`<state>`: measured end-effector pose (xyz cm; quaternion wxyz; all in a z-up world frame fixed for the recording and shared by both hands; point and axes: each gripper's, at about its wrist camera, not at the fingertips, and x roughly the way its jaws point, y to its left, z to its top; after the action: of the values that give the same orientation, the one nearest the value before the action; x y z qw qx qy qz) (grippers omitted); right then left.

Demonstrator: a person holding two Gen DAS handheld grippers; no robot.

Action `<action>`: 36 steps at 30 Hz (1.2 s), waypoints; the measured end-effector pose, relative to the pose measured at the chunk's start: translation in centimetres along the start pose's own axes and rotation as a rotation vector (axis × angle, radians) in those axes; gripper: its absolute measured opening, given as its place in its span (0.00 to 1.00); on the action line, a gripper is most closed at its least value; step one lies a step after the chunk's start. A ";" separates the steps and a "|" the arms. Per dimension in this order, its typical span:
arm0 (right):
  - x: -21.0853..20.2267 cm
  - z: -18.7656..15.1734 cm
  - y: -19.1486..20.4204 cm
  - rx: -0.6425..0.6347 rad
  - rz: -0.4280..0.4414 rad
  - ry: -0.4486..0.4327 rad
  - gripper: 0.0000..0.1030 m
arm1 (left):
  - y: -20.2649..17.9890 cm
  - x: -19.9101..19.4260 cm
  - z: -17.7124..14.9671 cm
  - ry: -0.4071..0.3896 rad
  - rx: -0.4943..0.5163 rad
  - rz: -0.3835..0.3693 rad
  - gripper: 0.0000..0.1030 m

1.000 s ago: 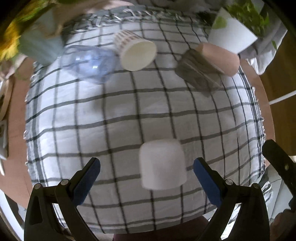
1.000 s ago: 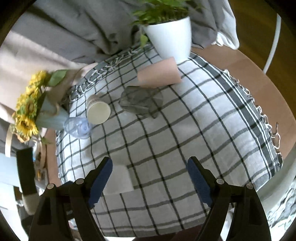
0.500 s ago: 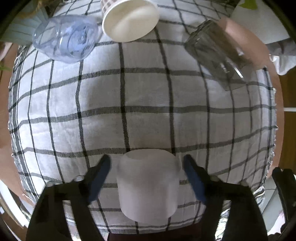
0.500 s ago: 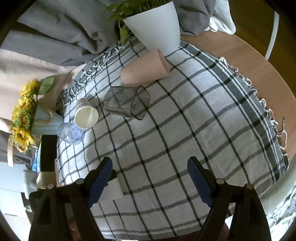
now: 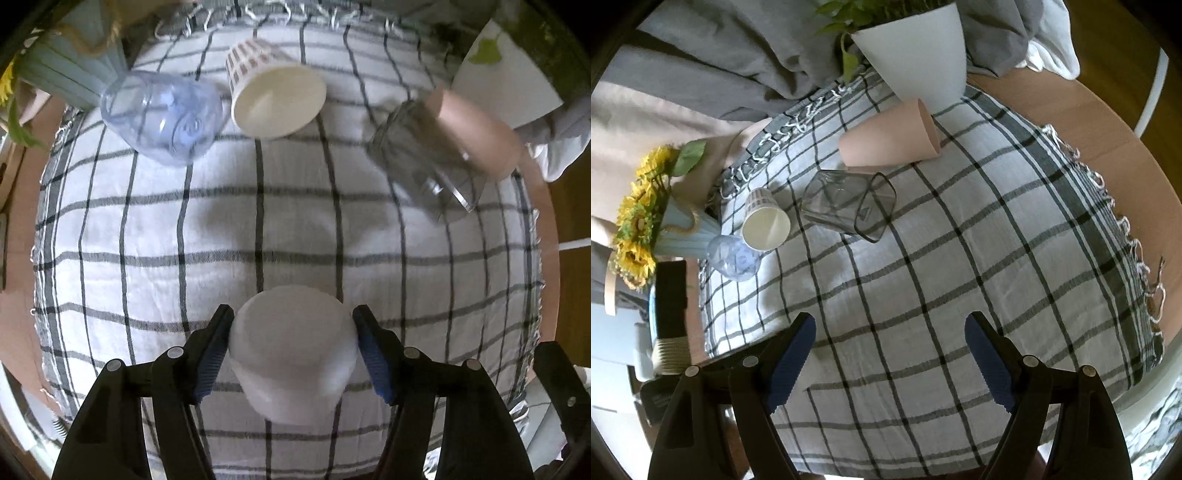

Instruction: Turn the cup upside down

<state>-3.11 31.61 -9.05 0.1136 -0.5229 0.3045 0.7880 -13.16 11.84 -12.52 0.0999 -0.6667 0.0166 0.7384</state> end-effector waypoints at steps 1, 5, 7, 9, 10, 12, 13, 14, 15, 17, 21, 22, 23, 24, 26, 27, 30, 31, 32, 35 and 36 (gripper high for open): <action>-0.1 0.0 0.1 -0.008 -0.003 -0.003 0.81 | 0.2 -0.2 -0.1 -0.009 -0.001 -0.007 0.63; -0.1 0.1 0.4 -0.040 -0.016 -0.004 0.81 | 0.4 -0.6 -1.4 -0.033 -0.022 -0.039 0.63; -0.1 0.1 0.4 -0.055 -0.020 -0.002 0.81 | 0.8 0.2 -2.7 -0.037 -0.022 -0.038 0.63; -0.1 0.0 0.5 -0.070 -0.030 -0.003 0.81 | 0.8 0.4 -3.2 -0.038 -0.014 -0.037 0.63; -0.1 0.0 0.5 -0.076 -0.030 -0.003 0.81 | 0.8 0.5 -3.6 -0.043 -0.011 -0.035 0.63; 0.0 -0.1 0.6 -0.090 -0.037 -0.002 0.81 | 0.4 0.4 -3.8 -0.049 -0.003 -0.027 0.63; 0.0 -0.1 0.7 -0.096 -0.040 -0.001 0.81 | 0.0 0.5 -3.8 -0.049 0.000 -0.025 0.63; 0.1 -0.2 0.7 -0.099 -0.042 0.001 0.81 | -0.3 0.8 -3.8 -0.048 -0.001 -0.022 0.63; 0.2 -0.2 0.6 -0.096 -0.043 0.005 0.81 | -0.3 0.9 -3.6 -0.047 -0.007 -0.020 0.63; 0.3 -0.2 0.6 -0.092 -0.046 0.010 0.81 | -0.5 1.9 -2.7 -0.044 -0.017 -0.022 0.63; 0.3 -0.1 0.6 -0.089 -0.058 0.011 0.81 | -1.1 2.6 -2.0 -0.041 0.002 -0.006 0.65; 0.3 -0.1 0.6 -0.090 -0.061 0.014 0.81 | -1.2 2.6 -1.8 -0.042 0.008 -0.003 0.69; 0.3 -0.1 0.7 -0.091 -0.062 0.017 0.81 | -1.3 2.5 -1.7 -0.045 0.013 -0.003 0.73; 0.3 0.0 0.7 -0.092 -0.063 0.019 0.81 | -1.4 2.4 -1.6 -0.051 0.019 -0.001 0.76; 0.2 -0.1 0.8 -0.093 -0.066 0.016 0.81 | -1.4 2.2 -1.4 -0.064 0.024 0.000 0.78; 0.1 -0.1 0.9 -0.094 -0.070 0.012 0.82 | -1.5 2.1 -1.3 -0.067 0.026 0.000 0.78; -0.2 -0.2 1.0 -0.093 -0.082 0.002 0.83 | -1.5 1.8 -1.3 -0.079 0.035 0.010 0.78; -0.3 -0.2 1.0 -0.090 -0.084 -0.001 0.83 | -1.4 1.4 -1.4 -0.091 0.034 0.012 0.78; -0.4 -0.2 1.0 -0.089 -0.086 -0.005 0.83 | -1.3 1.0 -1.5 -0.106 0.032 0.012 0.78; -1.3 -0.3 1.1 -0.088 -0.102 -0.032 0.83 | -0.8 -0.9 -2.1 -0.161 0.013 0.020 0.83; -1.8 -0.4 1.3 -0.091 -0.111 -0.052 0.83 | -0.5 -1.7 -2.4 -0.187 0.001 0.028 0.86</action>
<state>-2.63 30.58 -7.05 0.1410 -0.5231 0.2357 0.8068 -10.54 11.69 -11.06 0.0910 -0.5944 0.0168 0.7988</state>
